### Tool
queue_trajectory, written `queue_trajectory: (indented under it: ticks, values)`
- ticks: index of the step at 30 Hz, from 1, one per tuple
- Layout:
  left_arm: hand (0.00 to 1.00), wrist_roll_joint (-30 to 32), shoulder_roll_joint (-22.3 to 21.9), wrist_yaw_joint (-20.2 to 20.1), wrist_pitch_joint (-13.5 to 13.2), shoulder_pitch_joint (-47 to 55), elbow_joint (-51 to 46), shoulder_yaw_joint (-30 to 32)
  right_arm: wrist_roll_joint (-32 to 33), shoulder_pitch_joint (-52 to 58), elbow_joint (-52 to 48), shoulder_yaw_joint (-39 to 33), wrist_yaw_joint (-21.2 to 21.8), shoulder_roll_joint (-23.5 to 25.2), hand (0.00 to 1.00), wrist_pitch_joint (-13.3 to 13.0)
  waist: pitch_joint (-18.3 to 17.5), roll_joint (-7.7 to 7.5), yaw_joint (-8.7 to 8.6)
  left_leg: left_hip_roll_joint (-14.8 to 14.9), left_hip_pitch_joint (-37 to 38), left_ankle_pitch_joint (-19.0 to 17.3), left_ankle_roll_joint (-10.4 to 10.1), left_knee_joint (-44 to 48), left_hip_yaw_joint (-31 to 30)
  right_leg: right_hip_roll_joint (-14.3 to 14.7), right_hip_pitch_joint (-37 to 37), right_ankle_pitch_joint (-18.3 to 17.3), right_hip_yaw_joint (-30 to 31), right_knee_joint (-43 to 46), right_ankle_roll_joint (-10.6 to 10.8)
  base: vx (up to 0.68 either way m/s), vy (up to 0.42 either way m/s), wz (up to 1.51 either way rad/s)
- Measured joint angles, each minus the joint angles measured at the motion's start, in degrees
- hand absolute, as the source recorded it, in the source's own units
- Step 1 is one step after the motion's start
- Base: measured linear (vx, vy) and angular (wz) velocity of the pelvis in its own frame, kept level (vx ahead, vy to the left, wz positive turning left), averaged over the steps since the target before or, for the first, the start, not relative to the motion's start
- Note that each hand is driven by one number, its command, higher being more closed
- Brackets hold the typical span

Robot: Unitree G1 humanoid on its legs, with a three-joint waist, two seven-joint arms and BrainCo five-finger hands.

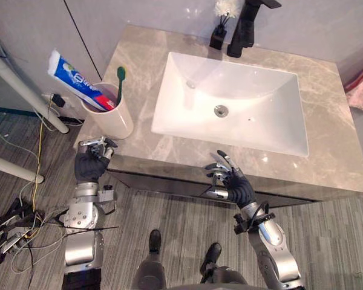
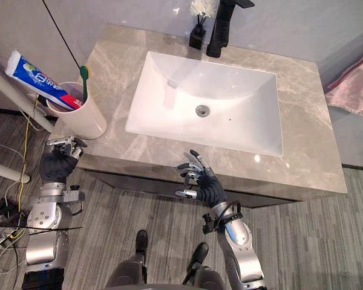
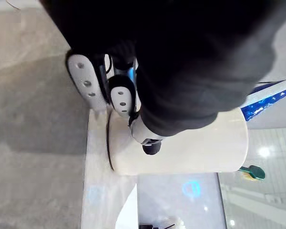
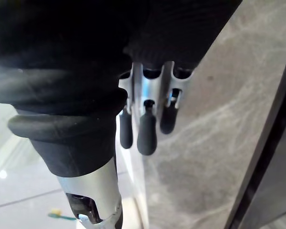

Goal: Organize washtable

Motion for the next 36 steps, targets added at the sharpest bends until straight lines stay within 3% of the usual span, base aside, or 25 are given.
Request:
queue_trajectory:
  ticks: [16,36]
  values:
    - [1.0,0.7,7.5,0.5,1.2,-6.6,2.8,0.0,0.0,-0.4,-0.9,0.5,1.1,-0.2,0.0,-0.9,1.4,0.08,0.0,0.3,-0.6,0.0,0.0,0.0,1.6,0.2,-1.7,0.5,1.6,0.0,-0.4,0.01,0.014,-0.05]
    - [1.0,0.7,7.4,1.0,2.4,-11.5,5.0,-4.0,0.0,-1.0,-2.2,1.9,1.0,-1.0,0.0,-1.0,2.4,0.52,-0.35,0.3,-1.1,0.0,0.0,0.0,2.8,0.2,-2.9,0.9,2.9,0.0,-0.5,0.01,0.012,-0.03]
